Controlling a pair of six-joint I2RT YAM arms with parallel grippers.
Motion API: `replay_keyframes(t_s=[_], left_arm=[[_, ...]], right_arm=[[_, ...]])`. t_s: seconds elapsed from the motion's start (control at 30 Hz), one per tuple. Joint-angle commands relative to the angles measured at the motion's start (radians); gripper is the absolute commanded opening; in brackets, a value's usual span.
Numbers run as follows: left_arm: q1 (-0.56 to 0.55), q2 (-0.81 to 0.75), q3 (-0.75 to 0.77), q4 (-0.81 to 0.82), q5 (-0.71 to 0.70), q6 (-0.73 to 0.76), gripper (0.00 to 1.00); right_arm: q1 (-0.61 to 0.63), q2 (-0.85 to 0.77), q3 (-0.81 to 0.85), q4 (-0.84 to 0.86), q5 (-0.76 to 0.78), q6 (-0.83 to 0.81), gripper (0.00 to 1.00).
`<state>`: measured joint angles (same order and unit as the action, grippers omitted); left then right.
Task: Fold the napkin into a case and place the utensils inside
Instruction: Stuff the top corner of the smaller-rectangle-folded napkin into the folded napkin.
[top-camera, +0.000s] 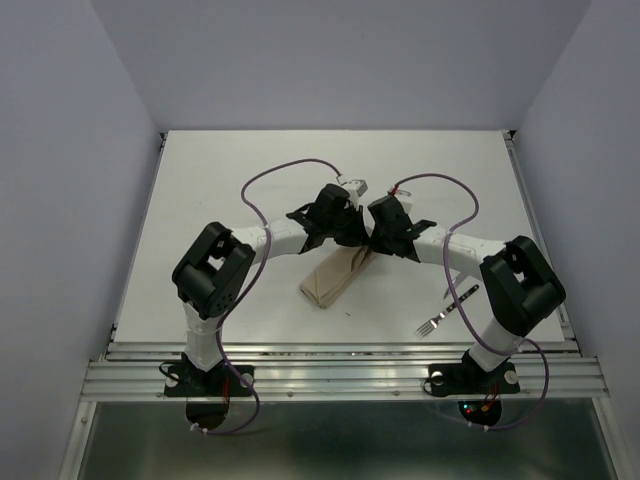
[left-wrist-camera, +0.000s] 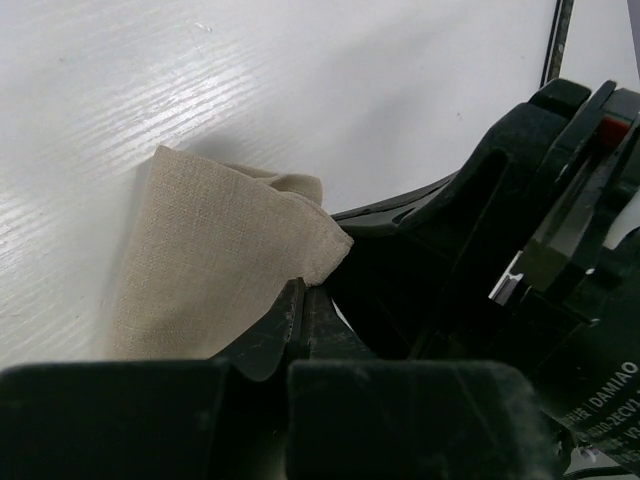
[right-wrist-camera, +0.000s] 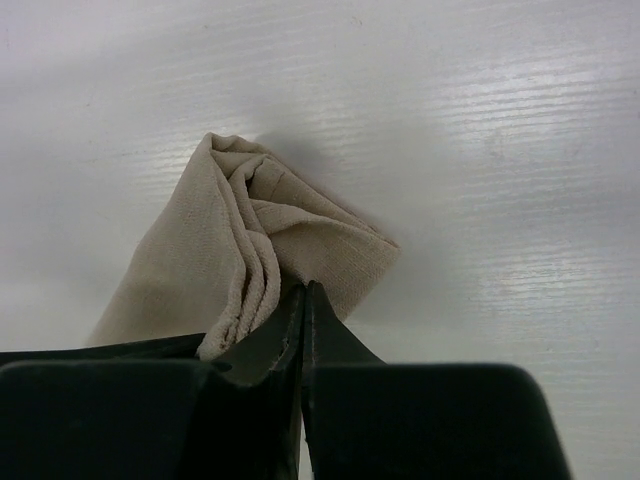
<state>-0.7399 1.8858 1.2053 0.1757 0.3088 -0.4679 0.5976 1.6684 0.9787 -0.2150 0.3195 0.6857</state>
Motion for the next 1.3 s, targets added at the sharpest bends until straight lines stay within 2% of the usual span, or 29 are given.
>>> replay_keyframes(t_s=[0.0,0.17,0.7,0.97,1.27], left_arm=[[-0.007,0.021,-0.003,-0.008,0.047,0.041,0.00],[-0.007,0.064,0.019,-0.059,0.049,0.061,0.00],[-0.006,0.142,0.046,-0.084,0.073,0.058,0.00],[-0.007,0.187,0.092,-0.104,0.079,0.038,0.00],[-0.012,0.210,0.125,-0.137,0.065,0.061,0.00]], right_arm=[[-0.009,-0.039,-0.003,0.048,0.004,0.020,0.01],[-0.009,-0.044,0.003,0.048,0.001,0.031,0.01],[-0.009,-0.088,-0.003,0.049,-0.007,0.041,0.01],[-0.009,-0.093,-0.003,0.065,-0.075,0.040,0.01],[-0.009,-0.131,-0.015,0.069,-0.077,0.046,0.01]])
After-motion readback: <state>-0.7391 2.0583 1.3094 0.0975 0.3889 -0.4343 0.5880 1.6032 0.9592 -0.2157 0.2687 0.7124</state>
